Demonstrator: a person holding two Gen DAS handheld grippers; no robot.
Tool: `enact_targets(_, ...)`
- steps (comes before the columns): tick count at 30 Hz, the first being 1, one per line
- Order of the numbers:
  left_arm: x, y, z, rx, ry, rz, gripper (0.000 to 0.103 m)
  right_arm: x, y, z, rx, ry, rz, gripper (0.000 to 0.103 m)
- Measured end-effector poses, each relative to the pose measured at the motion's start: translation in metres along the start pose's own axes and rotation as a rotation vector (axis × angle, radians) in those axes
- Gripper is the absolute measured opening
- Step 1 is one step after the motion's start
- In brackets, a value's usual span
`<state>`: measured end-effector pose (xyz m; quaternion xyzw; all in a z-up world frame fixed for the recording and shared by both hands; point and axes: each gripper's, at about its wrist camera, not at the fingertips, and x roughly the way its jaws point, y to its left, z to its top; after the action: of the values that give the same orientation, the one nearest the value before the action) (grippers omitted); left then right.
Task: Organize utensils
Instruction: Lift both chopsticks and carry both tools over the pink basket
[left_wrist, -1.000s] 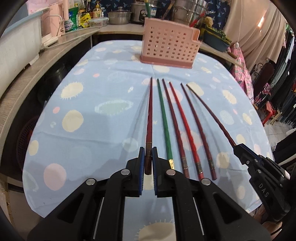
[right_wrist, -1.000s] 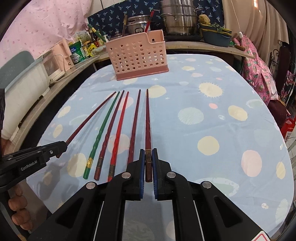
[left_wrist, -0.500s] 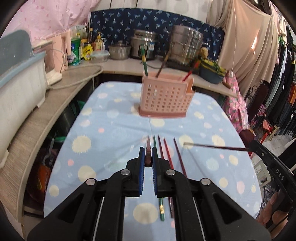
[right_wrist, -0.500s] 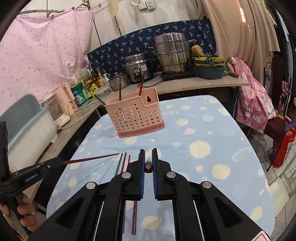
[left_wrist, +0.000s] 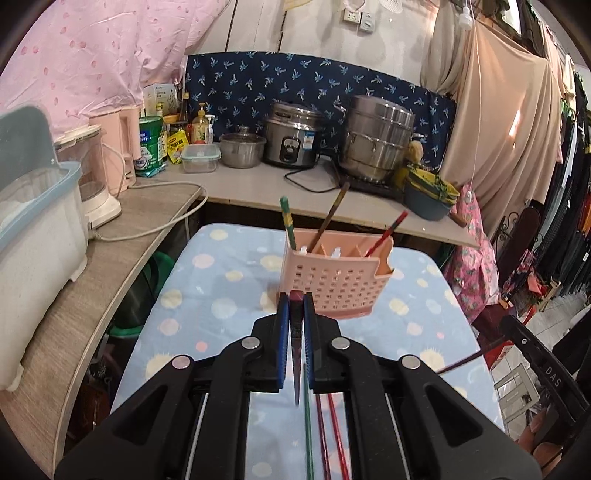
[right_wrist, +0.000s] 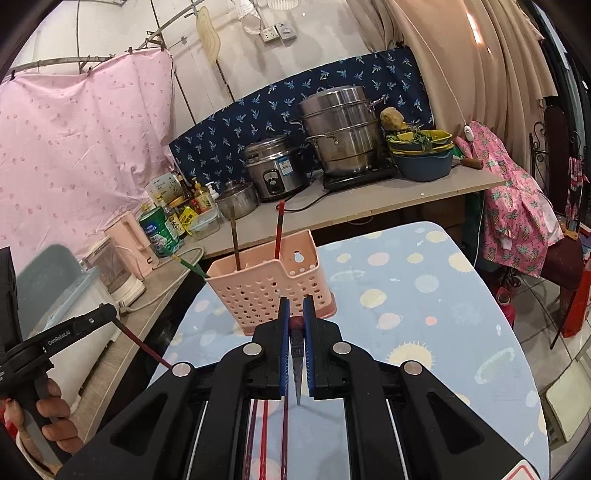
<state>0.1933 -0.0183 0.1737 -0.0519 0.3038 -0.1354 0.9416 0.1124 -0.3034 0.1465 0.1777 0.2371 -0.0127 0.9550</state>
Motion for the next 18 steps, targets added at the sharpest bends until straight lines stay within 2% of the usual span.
enact_targets(8,-0.006,-0.009,0.062,-0.013,-0.097,-0.041,0.007,0.003,0.010,0.057,0.032,-0.100,0.053,0.007)
enact_targets(14,-0.012,-0.017,0.116,-0.042,-0.225,-0.070,0.007,0.011,0.018,0.111,0.090,-0.214,0.101,0.007)
enact_targets(18,-0.004,-0.023,0.141,-0.050,-0.283,-0.039,0.007,0.025,0.026,0.145,0.114,-0.285,0.106,0.007)
